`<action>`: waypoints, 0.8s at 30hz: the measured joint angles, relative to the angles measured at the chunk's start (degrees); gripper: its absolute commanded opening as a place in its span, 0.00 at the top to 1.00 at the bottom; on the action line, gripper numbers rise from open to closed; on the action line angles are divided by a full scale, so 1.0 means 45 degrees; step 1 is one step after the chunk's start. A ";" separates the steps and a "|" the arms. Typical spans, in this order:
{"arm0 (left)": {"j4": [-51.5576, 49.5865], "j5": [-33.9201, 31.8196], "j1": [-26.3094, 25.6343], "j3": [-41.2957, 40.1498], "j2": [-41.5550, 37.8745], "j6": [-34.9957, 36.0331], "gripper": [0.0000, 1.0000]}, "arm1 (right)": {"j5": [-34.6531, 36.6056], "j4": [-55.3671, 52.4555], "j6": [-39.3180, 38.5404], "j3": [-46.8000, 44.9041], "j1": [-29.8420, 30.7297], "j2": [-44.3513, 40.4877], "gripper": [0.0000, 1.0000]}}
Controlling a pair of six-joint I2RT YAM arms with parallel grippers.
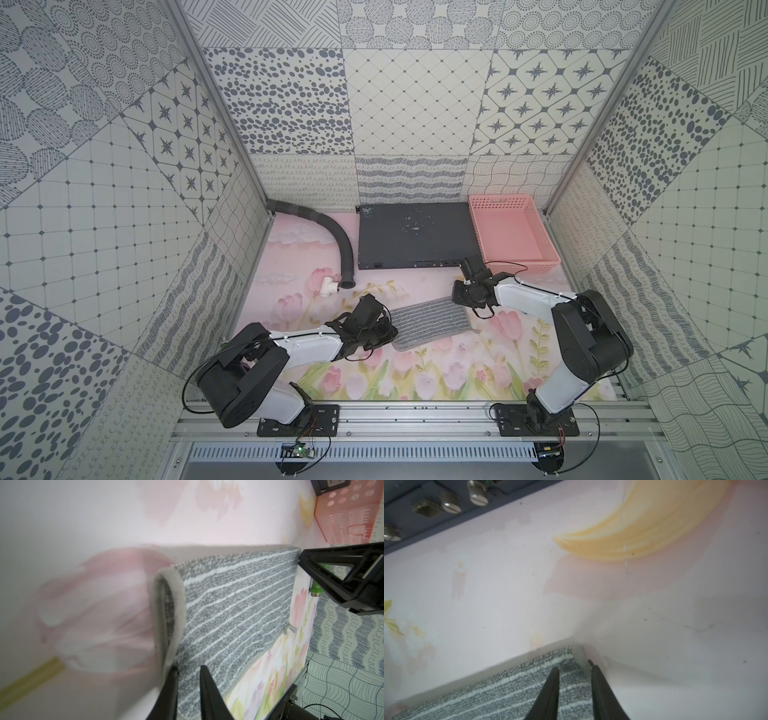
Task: Fold the square dishcloth
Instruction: Smooth out the cleaning item at the center of the board, then fold the cleaning item at the center of the board.
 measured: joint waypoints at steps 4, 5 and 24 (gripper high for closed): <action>-0.0787 0.0015 0.0000 0.0248 -0.0631 0.0044 0.72 | 0.0039 -0.0199 -0.0151 -0.0005 -0.0005 -0.0821 0.67; -0.0971 0.0010 0.0000 0.0321 -0.0860 0.0053 0.71 | 0.0044 -0.0248 -0.0170 -0.0015 -0.0005 -0.1054 0.66; -0.5197 -0.1666 -0.0971 0.0646 -0.3687 -0.1098 0.61 | -0.0097 -0.1384 0.0486 -0.2098 0.0219 -0.3424 0.62</action>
